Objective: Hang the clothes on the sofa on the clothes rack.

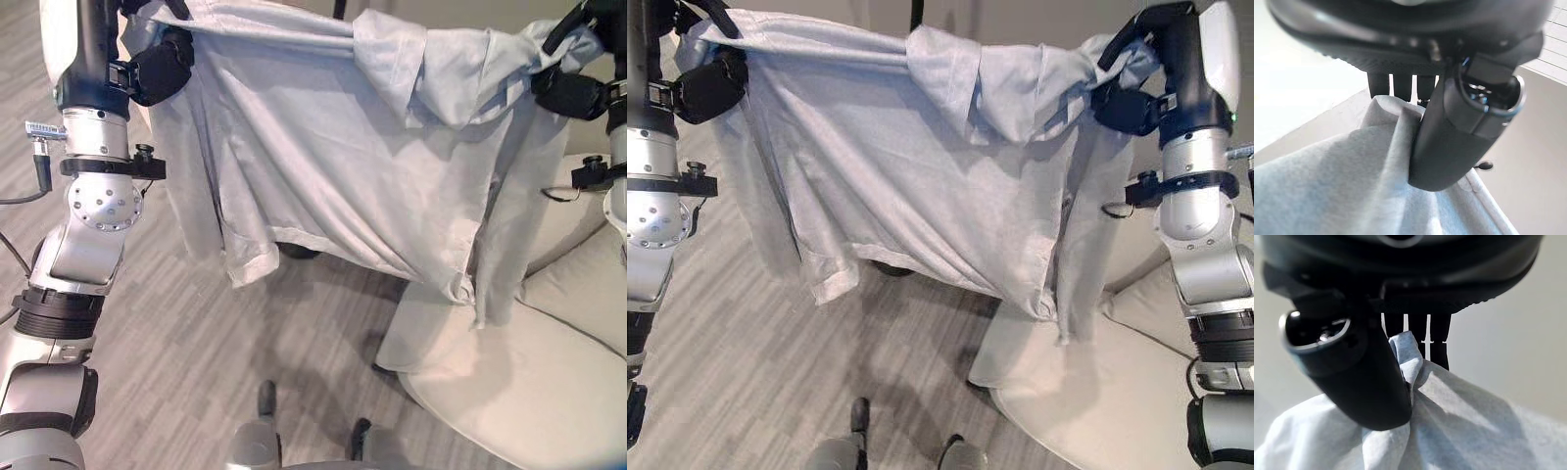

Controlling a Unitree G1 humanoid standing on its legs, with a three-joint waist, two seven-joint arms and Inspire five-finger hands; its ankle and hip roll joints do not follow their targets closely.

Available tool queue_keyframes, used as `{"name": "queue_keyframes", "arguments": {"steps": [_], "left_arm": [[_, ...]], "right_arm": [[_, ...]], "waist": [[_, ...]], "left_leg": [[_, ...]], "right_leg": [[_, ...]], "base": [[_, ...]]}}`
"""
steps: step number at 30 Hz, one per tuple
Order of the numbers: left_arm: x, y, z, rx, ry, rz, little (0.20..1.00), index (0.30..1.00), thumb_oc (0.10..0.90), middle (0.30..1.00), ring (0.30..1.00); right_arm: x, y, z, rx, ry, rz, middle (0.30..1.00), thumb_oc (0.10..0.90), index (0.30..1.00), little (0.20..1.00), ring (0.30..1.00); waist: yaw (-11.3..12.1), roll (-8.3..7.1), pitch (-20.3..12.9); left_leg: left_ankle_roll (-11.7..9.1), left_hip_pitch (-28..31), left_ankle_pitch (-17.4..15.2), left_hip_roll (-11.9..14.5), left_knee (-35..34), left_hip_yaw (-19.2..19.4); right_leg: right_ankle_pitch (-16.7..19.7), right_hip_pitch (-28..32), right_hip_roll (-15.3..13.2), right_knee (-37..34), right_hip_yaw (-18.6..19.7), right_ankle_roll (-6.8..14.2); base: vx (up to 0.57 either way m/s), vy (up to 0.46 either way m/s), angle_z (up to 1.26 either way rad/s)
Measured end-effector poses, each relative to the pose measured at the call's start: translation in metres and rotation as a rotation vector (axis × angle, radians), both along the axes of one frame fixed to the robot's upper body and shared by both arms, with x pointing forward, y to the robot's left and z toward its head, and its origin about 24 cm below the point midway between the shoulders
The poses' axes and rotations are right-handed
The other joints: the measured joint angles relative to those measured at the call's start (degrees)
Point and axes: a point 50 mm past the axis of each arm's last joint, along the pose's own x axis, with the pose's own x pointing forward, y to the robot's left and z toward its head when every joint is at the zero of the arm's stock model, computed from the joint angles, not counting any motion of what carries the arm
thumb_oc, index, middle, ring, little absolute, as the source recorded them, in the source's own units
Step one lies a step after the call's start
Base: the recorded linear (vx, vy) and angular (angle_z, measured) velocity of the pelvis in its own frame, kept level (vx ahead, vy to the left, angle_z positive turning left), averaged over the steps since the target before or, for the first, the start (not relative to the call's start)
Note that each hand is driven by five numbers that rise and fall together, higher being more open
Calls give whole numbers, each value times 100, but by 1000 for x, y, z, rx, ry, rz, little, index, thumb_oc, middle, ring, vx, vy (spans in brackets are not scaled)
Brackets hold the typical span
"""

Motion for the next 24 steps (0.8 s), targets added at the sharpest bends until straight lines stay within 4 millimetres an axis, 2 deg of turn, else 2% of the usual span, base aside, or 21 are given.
{"name": "queue_keyframes", "arguments": {"steps": [2, 4, 6, 7, 8, 10, 11, 12, 13, 14, 15, 16, 18, 19, 20, 21, 22, 23, 24], "left_arm": [[-1, 1, 3, -11, -15, 4, 300, 300, 400, 300, 300], [-2, 3, 4, -12, -18, 9, 300, 300, 400, 300, 300], [-3, 5, 5, -27, -29, 13, 300, 300, 400, 300, 300], [-3, 7, 5, -34, -27, 19, 300, 300, 400, 300, 300], [-3, 8, 5, -35, -28, 22, 300, 300, 400, 300, 300], [-3, 8, 4, -35, -23, 22, 300, 300, 400, 300, 300], [-3, 7, 3, -40, -21, 19, 300, 300, 400, 300, 300], [-2, 6, 2, -46, -20, 14, 300, 300, 400, 300, 300], [-4, 3, -2, -94, -34, -11, 300, 300, 400, 300, 300], [-8, 3, -3, -106, -46, -18, 300, 300, 400, 300, 300], [-11, 3, -2, -106, -62, -23, 300, 300, 400, 300, 300], [-13, 3, 3, -105, -89, -32, 300, 300, 400, 300, 300], [-15, 5, 4, -109, -98, -26, 300, 300, 400, 300, 300], [-11, 7, 1, -117, -73, -13, 300, 300, 400, 300, 300], [-11, 8, 1, -118, -75, -11, 300, 300, 400, 300, 300], [-11, 9, -1, -121, -68, -6, 300, 300, 400, 300, 300], [-11, 10, -3, -123, -62, -2, 300, 300, 400, 300, 300], [-11, 12, -7, -120, -50, 5, 300, 300, 400, 300, 300], [-12, 13, -9, -120, -42, 6, 300, 300, 400, 300, 300]], "right_arm": [[-2, 3, 4, -7, -25, 19, 300, 400, 300, 300, 300], [-3, 4, 7, -10, -37, 24, 300, 400, 300, 300, 300], [-4, 4, 9, -11, -50, 30, 300, 400, 300, 300, 300], [-5, 4, 8, -14, -52, 37, 300, 400, 300, 300, 300], [-6, 4, 9, -14, -56, 39, 300, 400, 300, 300, 300], [-7, 4, 11, -14, -65, 38, 300, 400, 300, 300, 300], [-9, 2, 12, -11, -75, 35, 300, 400, 300, 300, 300], [-9, 2, 13, -9, -76, 31, 300, 400, 300, 300, 300], [-10, 1, 15, -11, -82, 30, 300, 400, 300, 300, 300], [-11, 2, 15, -15, -85, 33, 300, 400, 300, 300, 300], [-12, 3, 17, -21, -91, 34, 300, 400, 300, 300, 300], [-12, 1, 20, -25, -93, 26, 300, 400, 300, 300, 300], [-14, 3, 27, -34, -117, 36, 300, 400, 300, 300, 300], [-15, 4, 31, -41, -127, 38, 300, 400, 300, 300, 300], [-15, 4, 32, -41, -133, 41, 300, 400, 300, 300, 300], [-15, 8, 35, -41, -141, 61, 300, 400, 300, 300, 300], [-16, 10, 36, -44, -146, 68, 300, 400, 300, 300, 300], [-17, 12, 38, -37, -159, 87, 300, 400, 300, 300, 300], [-17, 12, 39, -24, -164, 95, 300, 400, 300, 300, 300]], "waist": [[-69, -17, 12], [-128, -20, 10], [-142, -1, 11], [-196, -1, 11], [-229, -8, 13], [-326, -21, 4], [-380, -40, -6], [-445, -122, -58], [-356, -9, -172], [-328, 96, -235], [-312, 159, -281], [-318, 234, -326], [-318, 172, -324], [-393, 200, -328], [-352, 163, -309], [-257, -45, -273], [-267, -106, -257], [-244, -183, -237], [-203, -214, -221]], "left_leg": [[0, 186, -102, -133, -106, 36], [-20, 218, -122, -189, -109, 41], [-56, 221, -251, -195, -114, 36], [-72, 228, -340, -203, -97, -15], [-90, 260, -353, -217, -95, 30], [-168, 421, -479, -292, -104, -91], [-232, 546, -553, -346, -118, -192], [-324, 707, -639, -427, -130, -340], [-552, 918, -863, -263, -133, -413], [-652, 956, -936, -108, -125, -408], [-711, 945, -966, 0, -99, -365], [-872, 935, -990, 270, -32, -308], [-985, 774, -997, 404, 299, -68], [-1245, 896, -831, 475, 273, -88], [-1246, 883, -835, 497, 450, -48], [-1350, 601, -908, 501, 1380, -121], [-1386, 434, -949, 526, 1796, -177], [-1458, 220, -922, 521, 2315, -255], [-1529, 12, -907, 599, 2940, -318]], "right_leg": [[-23, -356, -19, 148, 87, -26], [15, -551, 17, -247, -7, 28], [115, -759, 199, -1304, -83, 184], [273, -855, 398, -2029, -32, 392], [421, -875, 504, -2538, 55, 490], [810, -840, 625, -3120, 62, 474], [865, -734, 647, -3078, 85, 478], [919, -483, 657, -3010, 85, 357], [1567, -306, 813, -3047, 79, -361], [1622, -251, 980, -3065, 21, -589], [1550, -245, 1100, -3066, -7, -693], [1510, -177, 1355, -3066, -178, -989], [1366, -146, 1425, -3051, -127, -1104], [1183, -33, 1516, -2969, -283, -1174], [1153, 30, 1554, -2970, -259, -1206], [1077, 201, 1518, -2980, -213, -1306], [1066, 296, 1503, -3005, -210, -1321], [846, 475, 1490, -2997, -206, -1386], [810, 627, 1531, -3016, -211, -1410]], "base": [[141, -14, -3], [229, -57, 3], [246, -55, -10], [281, -86, -6], [226, -80, 15], [241, -123, 33], [268, -184, 58], [299, -209, 61], [395, -272, 41], [281, -202, 11], [179, -135, 13], [169, -152, 3], [312, -283, 10], [234, -271, 15], [176, -259, -3], [119, -177, -22], [46, -116, -7], [65, -132, 8], [39, -94, 8]]}}
